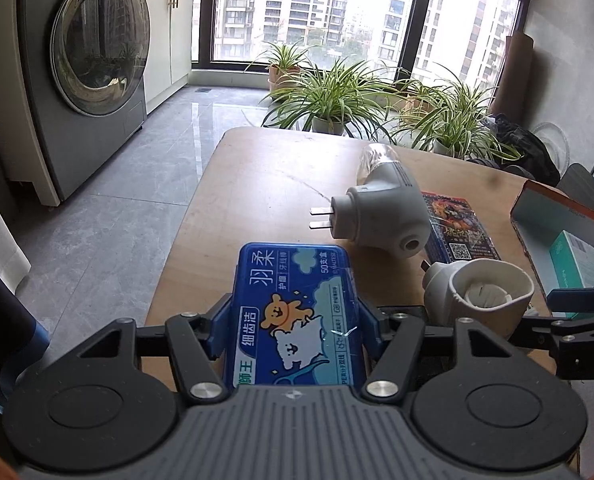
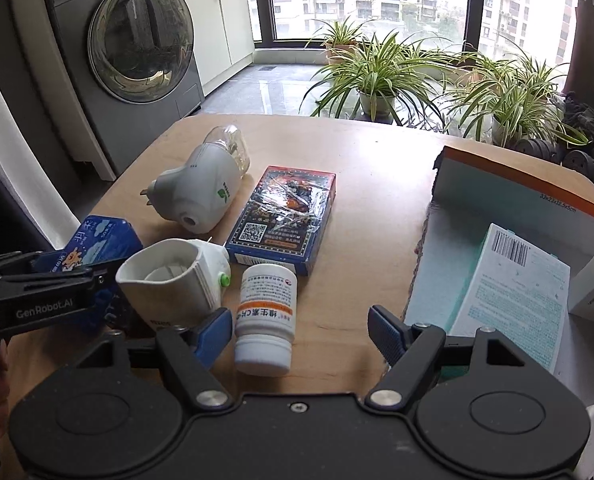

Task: Organize rigid objects
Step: 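Grasp the blue toothpick box with the left tool while the right tool grasps the white pill bottle, then carry the blue box and pill bottle up and over the cardboard tray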

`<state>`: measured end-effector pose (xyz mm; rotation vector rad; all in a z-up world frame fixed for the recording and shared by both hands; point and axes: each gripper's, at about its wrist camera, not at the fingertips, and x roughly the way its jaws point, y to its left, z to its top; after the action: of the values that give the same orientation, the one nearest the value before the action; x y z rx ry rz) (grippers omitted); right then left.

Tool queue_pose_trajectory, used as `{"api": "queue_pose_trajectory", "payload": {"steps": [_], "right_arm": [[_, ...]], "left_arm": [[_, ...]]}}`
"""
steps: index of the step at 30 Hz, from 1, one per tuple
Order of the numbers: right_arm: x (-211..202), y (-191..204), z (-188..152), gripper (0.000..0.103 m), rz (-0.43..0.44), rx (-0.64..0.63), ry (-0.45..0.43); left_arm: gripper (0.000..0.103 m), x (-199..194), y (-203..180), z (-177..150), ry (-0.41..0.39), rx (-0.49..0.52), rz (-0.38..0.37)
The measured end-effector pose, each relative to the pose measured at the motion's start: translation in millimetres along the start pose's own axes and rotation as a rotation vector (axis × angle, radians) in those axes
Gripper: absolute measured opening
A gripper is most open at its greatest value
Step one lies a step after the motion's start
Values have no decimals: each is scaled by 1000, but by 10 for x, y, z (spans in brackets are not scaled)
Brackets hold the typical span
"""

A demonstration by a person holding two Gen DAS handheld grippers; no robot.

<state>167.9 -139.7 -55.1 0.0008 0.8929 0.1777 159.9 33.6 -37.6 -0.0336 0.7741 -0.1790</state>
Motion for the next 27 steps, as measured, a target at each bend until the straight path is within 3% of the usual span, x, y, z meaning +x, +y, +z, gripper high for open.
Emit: {"api": "queue_pose_trajectory", "payload": {"steps": [3, 6, 7, 17, 27], "right_arm": [[108, 61, 48, 85, 3, -20, 9], [125, 106, 47, 61, -7, -36, 1], [106, 112, 41, 39, -1, -38, -3], [-502, 54, -164, 40, -29, -28, -84], [-1388, -207, -709, 40, -82, 59, -162]], "left_arm": [[63, 11, -12, -2, -10, -7, -4], [63, 11, -3, -21, -23, -18, 2], [63, 5, 0, -27, -26, -23, 0], [63, -282, -40, -65, -74, -24, 12], [63, -935, -260, -268, -118, -53, -7]]}}
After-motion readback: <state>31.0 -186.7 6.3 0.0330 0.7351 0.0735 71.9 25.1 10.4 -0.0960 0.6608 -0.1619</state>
